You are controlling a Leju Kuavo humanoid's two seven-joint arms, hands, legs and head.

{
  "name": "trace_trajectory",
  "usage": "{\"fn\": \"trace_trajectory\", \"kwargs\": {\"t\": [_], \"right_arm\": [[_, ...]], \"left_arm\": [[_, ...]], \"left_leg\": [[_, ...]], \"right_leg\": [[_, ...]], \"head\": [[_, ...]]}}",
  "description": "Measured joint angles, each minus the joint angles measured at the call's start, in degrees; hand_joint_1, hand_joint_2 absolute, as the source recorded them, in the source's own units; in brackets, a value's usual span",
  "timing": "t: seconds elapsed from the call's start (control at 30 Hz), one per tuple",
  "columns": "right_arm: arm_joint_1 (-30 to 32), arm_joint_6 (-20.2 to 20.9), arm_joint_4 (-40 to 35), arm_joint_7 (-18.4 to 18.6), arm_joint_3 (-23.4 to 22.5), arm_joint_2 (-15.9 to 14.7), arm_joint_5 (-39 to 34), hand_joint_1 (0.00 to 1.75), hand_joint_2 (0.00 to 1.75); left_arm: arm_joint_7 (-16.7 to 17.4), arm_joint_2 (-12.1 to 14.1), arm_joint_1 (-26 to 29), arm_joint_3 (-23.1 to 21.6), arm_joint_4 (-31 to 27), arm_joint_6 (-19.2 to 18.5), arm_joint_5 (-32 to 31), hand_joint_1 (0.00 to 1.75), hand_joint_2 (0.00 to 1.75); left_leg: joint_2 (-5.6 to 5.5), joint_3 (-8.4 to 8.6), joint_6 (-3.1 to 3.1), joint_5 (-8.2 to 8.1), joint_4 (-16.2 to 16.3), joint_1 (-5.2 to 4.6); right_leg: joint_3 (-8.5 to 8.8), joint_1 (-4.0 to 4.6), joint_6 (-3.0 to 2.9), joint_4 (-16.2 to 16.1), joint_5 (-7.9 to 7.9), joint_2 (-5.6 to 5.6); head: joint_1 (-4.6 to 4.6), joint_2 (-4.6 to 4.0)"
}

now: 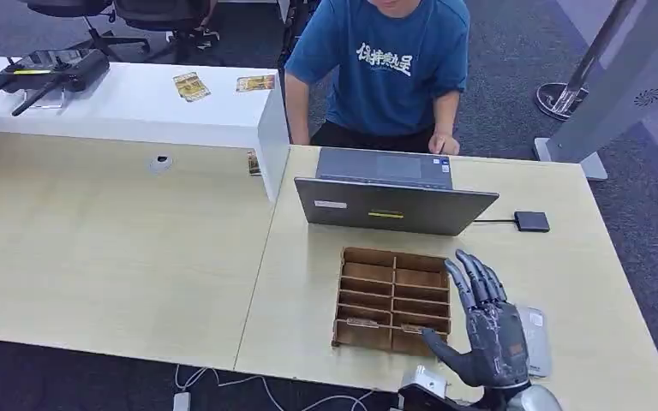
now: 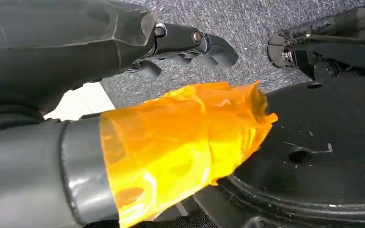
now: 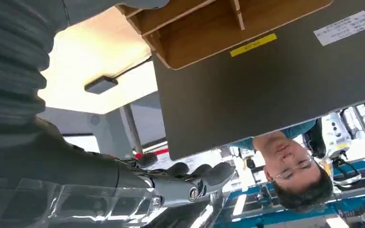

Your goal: Pass the card to the sensor for recognition and then transmit it.

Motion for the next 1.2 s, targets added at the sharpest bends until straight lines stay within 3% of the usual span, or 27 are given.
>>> {"fn": "trace_trajectory", "kwargs": {"t": [1.03,1.2], "right_arm": [[4.76,-0.48,0.31,2.95,1.75,-0.09,3.63,0.00,1.75],[4.13,1.22,0.94,3.36,1.81,-0.05,4.65,0.00,1.75]], "left_arm": [[0.17,-0.20,0.05,0.00,0.00,0.26,1.84,0.00,0.00],[0.22,-0.17,0.04,-0.04,0.00,0.15,1.75,0.00,0.00]], "left_leg": [[0.01,0.01,0.00,0.00,0.00,0.00],[0.01,0.00,0.00,0.00,0.00,0.00]], "right_leg": [[-0.02,0.00,0.00,-0.01,0.00,0.02],[-0.01,0.00,0.00,0.00,0.00,0.02]], "head": [[0.00,0.00],[-0.02,0.00]]}}
